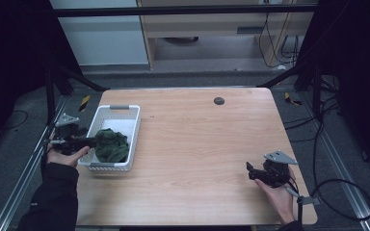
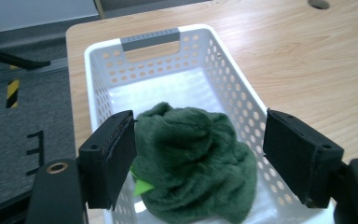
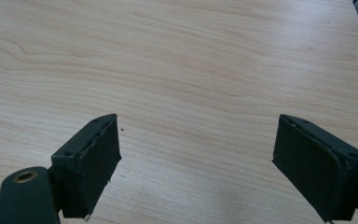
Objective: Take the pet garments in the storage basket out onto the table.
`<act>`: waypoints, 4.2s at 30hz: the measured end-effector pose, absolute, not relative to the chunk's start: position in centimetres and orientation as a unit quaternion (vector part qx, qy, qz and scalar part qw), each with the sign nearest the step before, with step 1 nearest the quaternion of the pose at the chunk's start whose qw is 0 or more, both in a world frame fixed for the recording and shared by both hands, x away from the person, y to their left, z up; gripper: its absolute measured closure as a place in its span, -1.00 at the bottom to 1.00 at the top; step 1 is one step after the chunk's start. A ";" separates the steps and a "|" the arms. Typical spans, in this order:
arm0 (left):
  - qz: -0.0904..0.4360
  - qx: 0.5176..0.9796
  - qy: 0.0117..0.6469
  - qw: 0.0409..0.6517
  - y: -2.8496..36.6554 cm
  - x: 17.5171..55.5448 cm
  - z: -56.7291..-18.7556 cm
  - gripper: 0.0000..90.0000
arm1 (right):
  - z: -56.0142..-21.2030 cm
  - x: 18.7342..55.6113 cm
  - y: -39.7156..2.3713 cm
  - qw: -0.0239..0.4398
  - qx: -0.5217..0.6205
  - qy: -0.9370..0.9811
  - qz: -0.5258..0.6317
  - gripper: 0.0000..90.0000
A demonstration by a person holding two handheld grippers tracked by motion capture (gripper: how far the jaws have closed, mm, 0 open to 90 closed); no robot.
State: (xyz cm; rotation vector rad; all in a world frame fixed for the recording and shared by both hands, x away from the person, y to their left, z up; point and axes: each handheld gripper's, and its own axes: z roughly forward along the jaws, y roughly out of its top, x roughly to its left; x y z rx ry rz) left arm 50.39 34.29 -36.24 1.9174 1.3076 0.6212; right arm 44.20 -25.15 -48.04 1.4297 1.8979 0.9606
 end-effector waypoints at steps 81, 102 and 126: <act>0.138 0.814 0.521 0.215 32.5 57.0 -41.7 -0.73 | -48.7 44.5 -24.9 0.273 0.526 0.733 0.334 -0.73; 0.139 0.810 0.529 0.212 32.4 56.8 -42.4 -0.15 | -48.7 44.6 -24.8 0.276 0.524 0.735 0.332 -0.73; 0.135 0.820 0.515 0.211 32.6 56.2 -41.3 0.60 | -48.7 44.6 -24.9 0.274 0.525 0.735 0.330 -0.73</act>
